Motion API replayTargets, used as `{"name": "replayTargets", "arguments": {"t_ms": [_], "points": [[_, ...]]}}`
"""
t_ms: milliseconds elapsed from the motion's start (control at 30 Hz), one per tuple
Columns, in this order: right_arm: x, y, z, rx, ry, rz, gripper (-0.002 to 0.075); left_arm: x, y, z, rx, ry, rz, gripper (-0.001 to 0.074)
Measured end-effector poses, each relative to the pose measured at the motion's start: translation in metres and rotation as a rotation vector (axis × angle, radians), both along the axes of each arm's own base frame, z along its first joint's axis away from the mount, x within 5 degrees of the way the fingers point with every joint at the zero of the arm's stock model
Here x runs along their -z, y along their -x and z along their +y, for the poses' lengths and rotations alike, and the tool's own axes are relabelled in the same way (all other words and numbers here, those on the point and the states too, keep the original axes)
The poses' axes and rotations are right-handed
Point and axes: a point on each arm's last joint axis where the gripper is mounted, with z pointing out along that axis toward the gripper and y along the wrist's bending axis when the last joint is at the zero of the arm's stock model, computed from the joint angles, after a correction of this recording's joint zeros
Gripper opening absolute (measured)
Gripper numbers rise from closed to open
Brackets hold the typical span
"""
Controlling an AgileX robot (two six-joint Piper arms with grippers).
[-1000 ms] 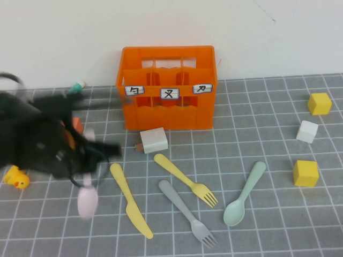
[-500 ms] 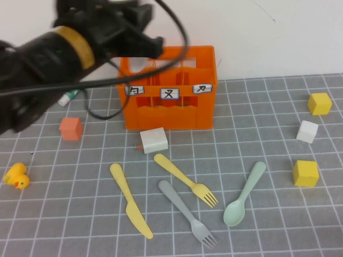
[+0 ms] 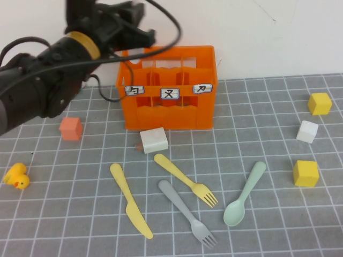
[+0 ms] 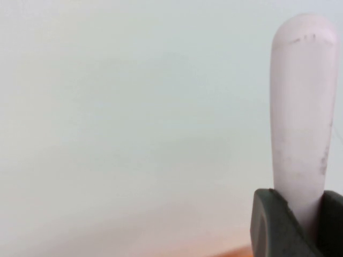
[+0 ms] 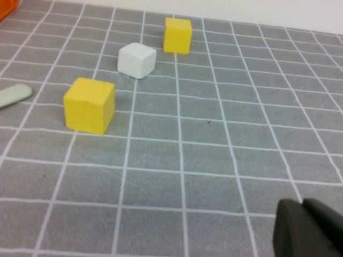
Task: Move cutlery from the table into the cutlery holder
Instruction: Place the spoon on the box
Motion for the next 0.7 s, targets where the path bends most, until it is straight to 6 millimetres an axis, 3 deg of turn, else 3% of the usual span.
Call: {"name": "replayTargets", "arguments": {"t_ms": [133, 433, 567, 700], "points": [[0.000, 0.000, 0.000, 0.000, 0.000, 0.000, -0.0003, 0.012, -0.016, 0.012, -0.022, 0.069, -0.042, 0.0122], [0.000, 0.000, 0.000, 0.000, 0.000, 0.000, -0.0003, 0.053, -0.034, 0.006, -0.006, 0.066, -0.016, 0.0122], [0.000, 0.000, 0.000, 0.000, 0.000, 0.000, -0.0003, 0.060, -0.037, 0.006, -0.009, 0.026, -0.014, 0.0123], [0.000, 0.000, 0.000, 0.000, 0.000, 0.000, -0.0003, 0.064, -0.038, 0.007, -0.018, -0.011, 0.008, 0.0230]]}}
